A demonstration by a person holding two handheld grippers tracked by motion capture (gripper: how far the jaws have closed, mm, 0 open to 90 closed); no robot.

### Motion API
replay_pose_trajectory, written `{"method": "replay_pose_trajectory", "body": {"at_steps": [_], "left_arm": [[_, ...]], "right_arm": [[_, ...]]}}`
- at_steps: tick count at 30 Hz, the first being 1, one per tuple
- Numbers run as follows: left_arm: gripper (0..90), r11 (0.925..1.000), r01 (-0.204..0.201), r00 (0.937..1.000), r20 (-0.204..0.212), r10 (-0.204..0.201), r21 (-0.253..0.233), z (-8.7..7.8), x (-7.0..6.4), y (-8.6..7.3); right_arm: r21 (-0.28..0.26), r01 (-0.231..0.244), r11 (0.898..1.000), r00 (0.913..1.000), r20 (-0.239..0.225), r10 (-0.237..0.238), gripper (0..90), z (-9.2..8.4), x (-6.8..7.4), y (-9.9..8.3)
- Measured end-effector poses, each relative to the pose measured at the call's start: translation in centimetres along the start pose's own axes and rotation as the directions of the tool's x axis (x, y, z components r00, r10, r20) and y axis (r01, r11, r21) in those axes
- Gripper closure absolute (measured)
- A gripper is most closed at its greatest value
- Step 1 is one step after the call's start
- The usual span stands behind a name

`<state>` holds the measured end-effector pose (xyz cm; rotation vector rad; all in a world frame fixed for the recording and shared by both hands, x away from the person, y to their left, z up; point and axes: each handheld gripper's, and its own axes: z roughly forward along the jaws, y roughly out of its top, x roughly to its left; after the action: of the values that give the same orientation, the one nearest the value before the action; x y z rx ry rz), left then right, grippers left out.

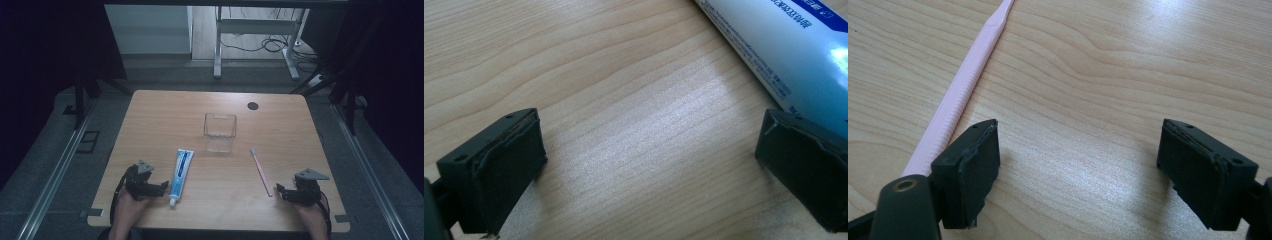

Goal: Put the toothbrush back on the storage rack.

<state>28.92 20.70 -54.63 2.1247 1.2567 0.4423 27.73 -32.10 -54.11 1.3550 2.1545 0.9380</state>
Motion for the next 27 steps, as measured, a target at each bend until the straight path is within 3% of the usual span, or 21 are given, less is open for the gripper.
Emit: {"method": "replay_pose_trajectory", "body": {"at_steps": [22,27], "left_arm": [[0.0,0.9999,-0.01,0.9999,0.003,0.01,0.003,0.01,0.12,0.06],[0.0,0.9999,-0.01,0.9999,0.002,0.01,0.003,0.01,0.11,0.06]], "right_arm": [[0.003,0.002,1.0,1.0,-0.001,-0.002,15.8,0.06,0.07,0.04],[0.03,0.005,1.0,0.9999,-0.01,-0.005,19.0,0.01,0.08,0.43]]}}
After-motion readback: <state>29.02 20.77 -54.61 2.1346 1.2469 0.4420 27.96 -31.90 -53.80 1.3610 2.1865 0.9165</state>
